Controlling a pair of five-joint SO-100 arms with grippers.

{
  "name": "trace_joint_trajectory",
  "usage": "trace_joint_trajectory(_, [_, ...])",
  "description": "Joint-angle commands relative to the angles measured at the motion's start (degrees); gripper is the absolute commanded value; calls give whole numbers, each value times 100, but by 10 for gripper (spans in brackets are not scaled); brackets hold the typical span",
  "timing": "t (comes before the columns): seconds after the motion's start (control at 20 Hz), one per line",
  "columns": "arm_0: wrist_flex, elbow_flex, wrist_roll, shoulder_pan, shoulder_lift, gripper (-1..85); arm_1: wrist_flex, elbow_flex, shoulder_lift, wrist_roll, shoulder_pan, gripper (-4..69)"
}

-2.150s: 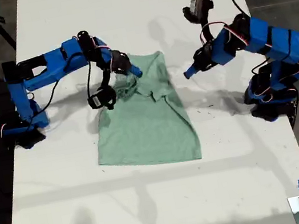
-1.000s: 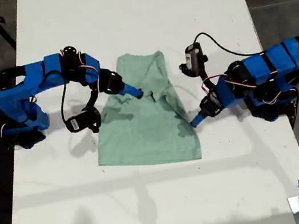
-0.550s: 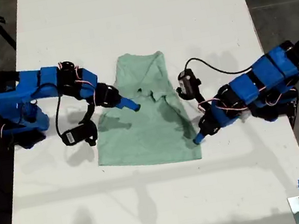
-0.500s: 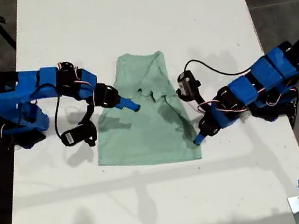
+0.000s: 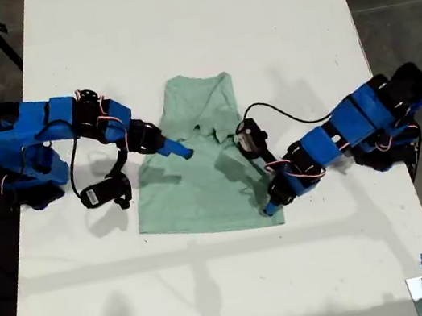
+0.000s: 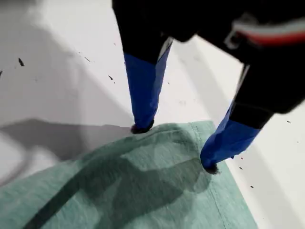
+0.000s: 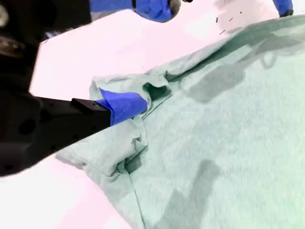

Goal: Fold tshirt

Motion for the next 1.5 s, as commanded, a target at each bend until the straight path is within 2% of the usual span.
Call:
trace_joint_trajectory(0.0, [-141, -18, -62, 88, 369, 266, -105, -448, -26, 62, -105, 244])
trace_joint_trajectory(0.5, [-176, 431, -167, 114, 800, 262, -9, -35, 360, 132, -97, 245])
trace_joint_trajectory(0.75, [-202, 492, -193, 141, 817, 261, -237, 255, 439, 193, -114, 232])
trace_joint_trajectory(0.8, [-202, 501, -193, 141, 817, 261, -308, 325, 439, 202, -105, 192])
trace_joint_trajectory(0.9, [-202, 510, -193, 141, 826, 261, -519, 466, 439, 229, -105, 15])
trace_joint_trajectory(1.05, [-211, 536, -193, 123, 853, 260, -773, 562, 439, 281, -105, -11])
trace_joint_trajectory(1.15, [-220, 536, -193, 114, 861, 259, -554, 536, 571, 264, -88, -12])
trace_joint_trajectory(1.4, [-246, 563, -193, 114, 861, 259, 1134, -466, 1134, -35, -18, -12])
trace_joint_trajectory(1.45, [-272, 571, -193, 114, 861, 259, 1301, -782, 1116, -114, 18, -12])
